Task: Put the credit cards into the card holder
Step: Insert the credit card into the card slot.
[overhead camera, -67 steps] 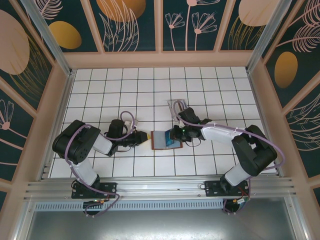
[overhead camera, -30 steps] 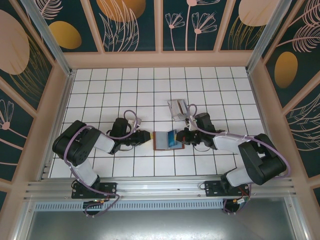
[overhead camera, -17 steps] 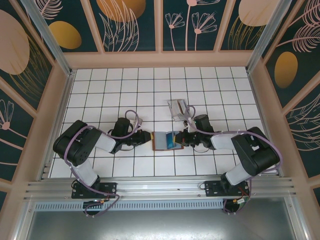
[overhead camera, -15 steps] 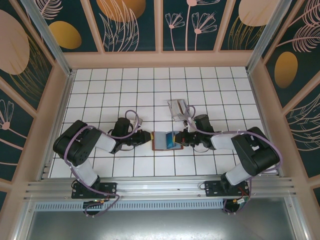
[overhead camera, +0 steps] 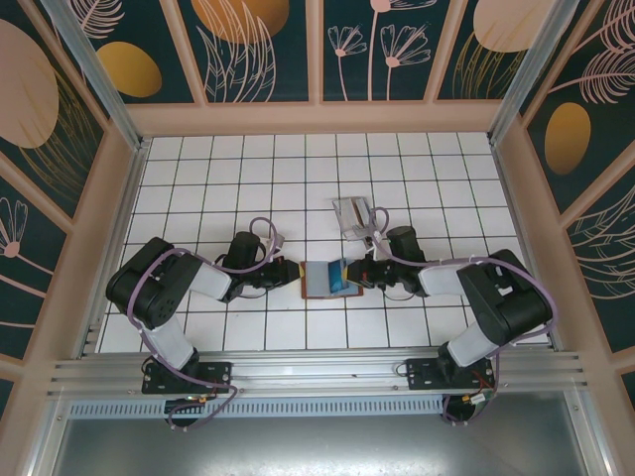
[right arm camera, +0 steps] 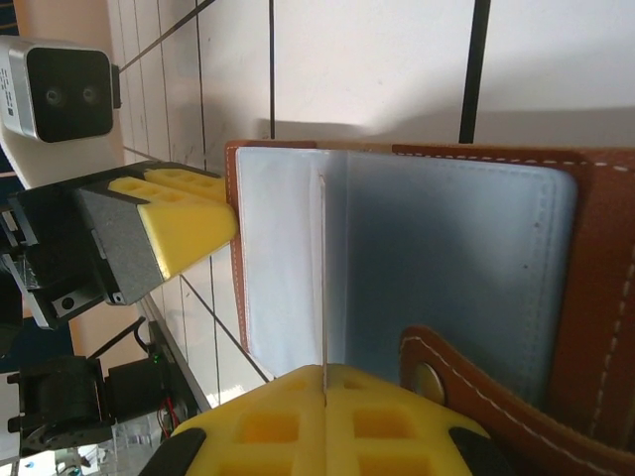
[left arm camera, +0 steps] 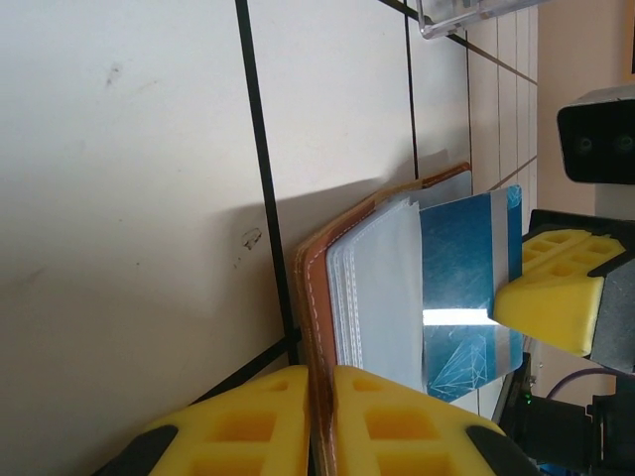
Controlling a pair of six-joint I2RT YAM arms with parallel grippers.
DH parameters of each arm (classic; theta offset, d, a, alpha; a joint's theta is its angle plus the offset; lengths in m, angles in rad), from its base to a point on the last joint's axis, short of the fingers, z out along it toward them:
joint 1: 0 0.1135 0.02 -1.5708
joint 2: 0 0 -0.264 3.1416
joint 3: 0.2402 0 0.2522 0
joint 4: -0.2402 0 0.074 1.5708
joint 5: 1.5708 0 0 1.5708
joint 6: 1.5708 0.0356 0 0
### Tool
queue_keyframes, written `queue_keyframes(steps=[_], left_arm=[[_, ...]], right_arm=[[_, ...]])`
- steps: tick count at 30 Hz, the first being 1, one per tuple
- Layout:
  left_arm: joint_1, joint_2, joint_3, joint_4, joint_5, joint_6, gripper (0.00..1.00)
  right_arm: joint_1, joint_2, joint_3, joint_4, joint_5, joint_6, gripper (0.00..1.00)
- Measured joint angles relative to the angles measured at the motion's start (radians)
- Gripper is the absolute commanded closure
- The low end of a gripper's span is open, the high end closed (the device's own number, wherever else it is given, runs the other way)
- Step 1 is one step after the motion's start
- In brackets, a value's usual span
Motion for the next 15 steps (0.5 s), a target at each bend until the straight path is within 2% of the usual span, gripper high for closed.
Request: queue_keyframes(steps=[8,13,15], left_arm=[[0.000,0.007,0.009,-0.011,0.000,0.000,0.90],[0.000,0.012,0.011,-0.012,-0.001,0.004,0.99],[0.000,0.013,0.011,-0.012,-0.001,0.007,1.00]], right_arm=[[0.000,0.050,-0.002,0.040,-0.018,0.000,1.00],[0.000,0.074,-0.002,0.072,-0.025,0.000,1.00],[0.000,0.076,-0.002,0.079,-0.025,-0.001,1.00]])
